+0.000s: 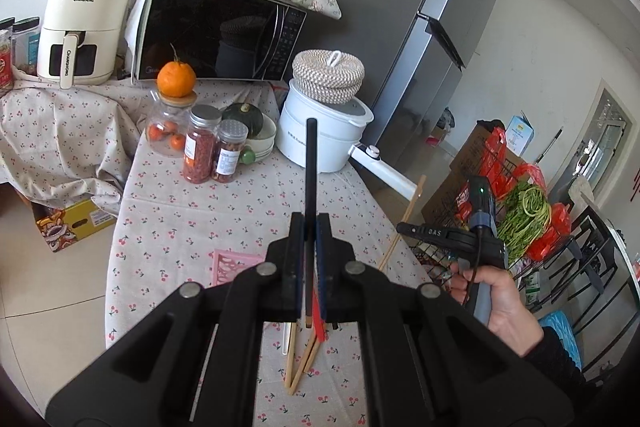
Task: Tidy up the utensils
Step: 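Carry the black chopstick in the left gripper and wooden chopstick in the right toward the pink basket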
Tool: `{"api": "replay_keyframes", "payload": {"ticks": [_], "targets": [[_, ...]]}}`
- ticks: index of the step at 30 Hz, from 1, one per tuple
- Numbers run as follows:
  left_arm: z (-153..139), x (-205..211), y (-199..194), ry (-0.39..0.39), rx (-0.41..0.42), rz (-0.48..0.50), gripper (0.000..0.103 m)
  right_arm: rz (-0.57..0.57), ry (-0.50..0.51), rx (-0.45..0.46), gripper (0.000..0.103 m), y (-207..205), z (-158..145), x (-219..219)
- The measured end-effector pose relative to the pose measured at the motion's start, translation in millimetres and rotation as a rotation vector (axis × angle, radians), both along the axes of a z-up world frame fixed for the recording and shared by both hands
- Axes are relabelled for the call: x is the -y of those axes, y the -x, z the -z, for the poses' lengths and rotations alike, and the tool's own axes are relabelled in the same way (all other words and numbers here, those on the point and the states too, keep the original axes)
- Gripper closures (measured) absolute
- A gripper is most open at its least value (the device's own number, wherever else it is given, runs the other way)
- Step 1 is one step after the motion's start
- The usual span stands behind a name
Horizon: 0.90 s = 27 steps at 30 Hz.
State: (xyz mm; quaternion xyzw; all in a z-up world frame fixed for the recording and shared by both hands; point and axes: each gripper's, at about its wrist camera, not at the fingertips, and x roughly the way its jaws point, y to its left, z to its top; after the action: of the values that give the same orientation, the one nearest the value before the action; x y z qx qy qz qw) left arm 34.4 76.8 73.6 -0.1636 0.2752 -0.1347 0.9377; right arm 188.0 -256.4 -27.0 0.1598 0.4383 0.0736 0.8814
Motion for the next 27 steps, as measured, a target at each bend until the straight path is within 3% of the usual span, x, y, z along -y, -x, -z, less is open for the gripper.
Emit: {"api": "replay_keyframes", "payload": {"ticks": [6,11,22,27], "targets": [[-12.7,-18.6,2.4,0.023,0.078,-0.068,0.097,-0.046,-0.029,0.12,0.098,27.7,-31.7,-12.0],[-3.9,-27.0,-8.5,-0.004,0.07,-0.119,0.097,-0.099,-0.035,0.187,0.098,42.0,-51.3,-28.8],[42.8,-37.8,-53.5,-0.068,-0.059,-0.16,0.097,-0.249,-0.097,0.256,0.098,64.1,-76.5,-65.1],[56.9,-38.8,-65.6,-0.054,-0.109,-0.159,0.097,-0.313,-0.137,0.269,0.098,73.2,-83.1,-79.4]]}}
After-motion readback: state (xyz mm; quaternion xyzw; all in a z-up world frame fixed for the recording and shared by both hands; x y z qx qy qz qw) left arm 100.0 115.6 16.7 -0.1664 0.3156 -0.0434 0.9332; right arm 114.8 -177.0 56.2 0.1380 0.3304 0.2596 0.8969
